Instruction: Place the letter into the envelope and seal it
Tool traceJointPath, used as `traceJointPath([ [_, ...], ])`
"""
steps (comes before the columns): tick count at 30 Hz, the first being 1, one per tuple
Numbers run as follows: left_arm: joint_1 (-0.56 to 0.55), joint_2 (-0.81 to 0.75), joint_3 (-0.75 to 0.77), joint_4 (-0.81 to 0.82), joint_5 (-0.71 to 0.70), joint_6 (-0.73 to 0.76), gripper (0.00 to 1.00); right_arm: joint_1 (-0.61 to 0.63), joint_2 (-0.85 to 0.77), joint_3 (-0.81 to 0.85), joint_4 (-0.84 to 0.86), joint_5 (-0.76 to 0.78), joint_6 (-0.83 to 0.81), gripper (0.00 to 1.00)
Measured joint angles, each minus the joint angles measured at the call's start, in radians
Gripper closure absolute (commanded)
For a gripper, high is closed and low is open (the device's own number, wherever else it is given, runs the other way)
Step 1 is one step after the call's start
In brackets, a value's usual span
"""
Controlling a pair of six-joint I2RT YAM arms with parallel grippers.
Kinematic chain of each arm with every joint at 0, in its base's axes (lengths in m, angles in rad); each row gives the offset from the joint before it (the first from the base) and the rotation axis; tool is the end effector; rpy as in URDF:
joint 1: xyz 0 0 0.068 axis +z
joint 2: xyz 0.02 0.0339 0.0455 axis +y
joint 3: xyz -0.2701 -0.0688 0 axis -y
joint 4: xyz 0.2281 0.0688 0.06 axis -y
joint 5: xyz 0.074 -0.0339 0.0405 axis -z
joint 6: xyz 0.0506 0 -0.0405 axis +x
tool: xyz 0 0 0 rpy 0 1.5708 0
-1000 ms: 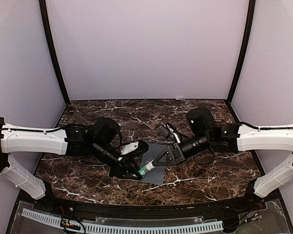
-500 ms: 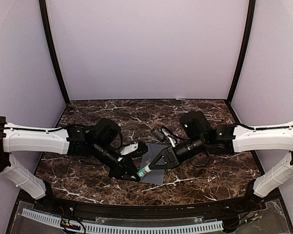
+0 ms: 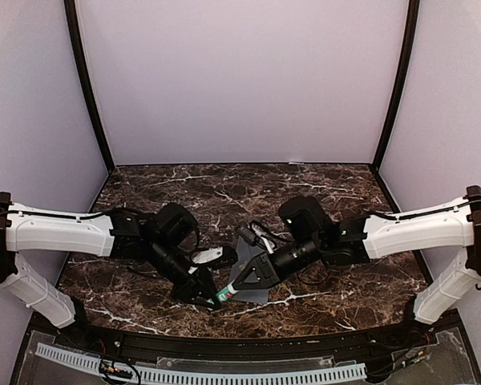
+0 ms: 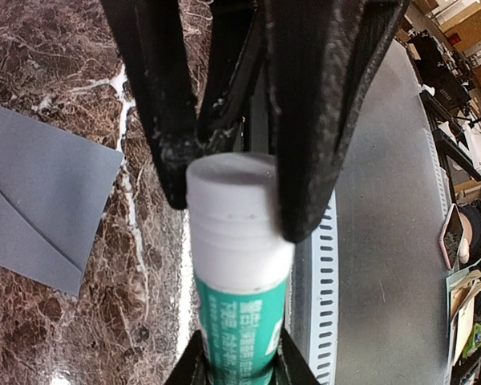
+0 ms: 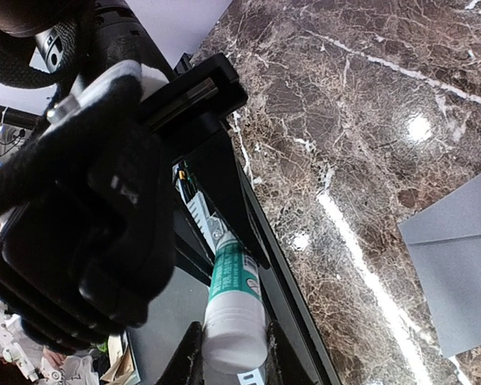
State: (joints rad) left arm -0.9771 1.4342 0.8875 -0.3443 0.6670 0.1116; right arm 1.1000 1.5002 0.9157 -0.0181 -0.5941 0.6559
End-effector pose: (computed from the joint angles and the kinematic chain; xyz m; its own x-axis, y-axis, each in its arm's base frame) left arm 0.1311 -0.2502 0.2253 -0.3356 0.6537 -0.6783 0.9118 0.0447 -0.4081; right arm 0.1198 0.2979 0.2414 -0.7817 -0.4217 -0.4594 -0.5942 0.2802 0.7539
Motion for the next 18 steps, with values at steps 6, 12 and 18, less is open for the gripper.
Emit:
traceJointPath([
  [6,0.0,-0.015,-0.027,-0.01,-0.014,-0.004,1.0,0.014,0.043,-0.001,0.051,-0.008,0.024,0.88],
  [12,-0.003,-0.024,-0.047,-0.031,-0.017,-0.004,1.0,0.032,0.081,0.0,0.089,-0.017,0.038,0.88],
  [18,-0.004,-0.029,-0.055,-0.054,-0.016,-0.004,1.0,0.04,0.106,0.003,0.115,-0.03,0.049,0.89],
])
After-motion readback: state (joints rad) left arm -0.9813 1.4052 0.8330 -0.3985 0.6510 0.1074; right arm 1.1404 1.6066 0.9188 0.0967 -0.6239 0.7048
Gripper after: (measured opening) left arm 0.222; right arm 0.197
